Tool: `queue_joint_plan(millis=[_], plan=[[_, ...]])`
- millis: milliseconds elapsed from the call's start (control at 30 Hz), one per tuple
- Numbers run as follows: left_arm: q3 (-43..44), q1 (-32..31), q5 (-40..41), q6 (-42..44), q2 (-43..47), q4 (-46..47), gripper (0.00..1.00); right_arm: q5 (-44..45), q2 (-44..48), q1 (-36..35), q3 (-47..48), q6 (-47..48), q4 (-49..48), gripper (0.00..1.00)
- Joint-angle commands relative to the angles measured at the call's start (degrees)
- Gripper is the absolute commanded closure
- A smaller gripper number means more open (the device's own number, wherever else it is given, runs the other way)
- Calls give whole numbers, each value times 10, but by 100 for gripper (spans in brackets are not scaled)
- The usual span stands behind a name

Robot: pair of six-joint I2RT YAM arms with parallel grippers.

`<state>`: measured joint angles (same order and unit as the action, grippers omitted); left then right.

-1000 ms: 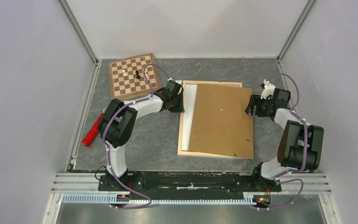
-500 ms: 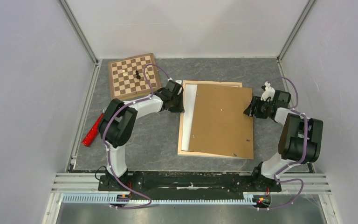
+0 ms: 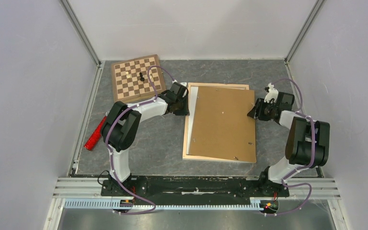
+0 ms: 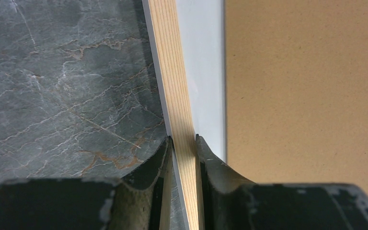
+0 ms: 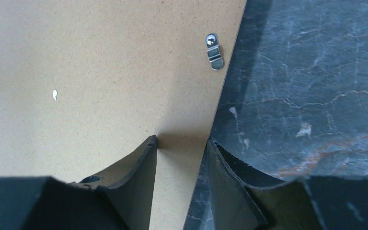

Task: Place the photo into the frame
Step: Adjust the photo frame item on the photo frame.

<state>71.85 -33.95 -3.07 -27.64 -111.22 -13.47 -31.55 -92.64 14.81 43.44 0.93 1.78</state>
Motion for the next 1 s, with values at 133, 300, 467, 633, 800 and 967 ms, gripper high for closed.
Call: queue_joint_plan(millis=[133, 300, 467, 633, 800, 967], plan=[[12, -9, -21, 15, -8, 6, 98, 25, 21, -26, 6, -4, -37, 60], [12, -9, -23, 16, -10, 5, 98, 36, 14, -41, 21, 0, -37, 61], [12, -8, -24, 18, -13, 3, 98, 50, 13, -59, 39, 8, -34, 62], [12, -9, -25, 19, -15, 2, 98, 69, 18, -75, 57, 22, -25, 63], [13, -8, -28, 20, -17, 2, 98, 86, 25, -86, 64, 33, -19, 63], [13, -9, -29, 21, -17, 1, 98, 88, 28, -87, 71, 36, -19, 63]])
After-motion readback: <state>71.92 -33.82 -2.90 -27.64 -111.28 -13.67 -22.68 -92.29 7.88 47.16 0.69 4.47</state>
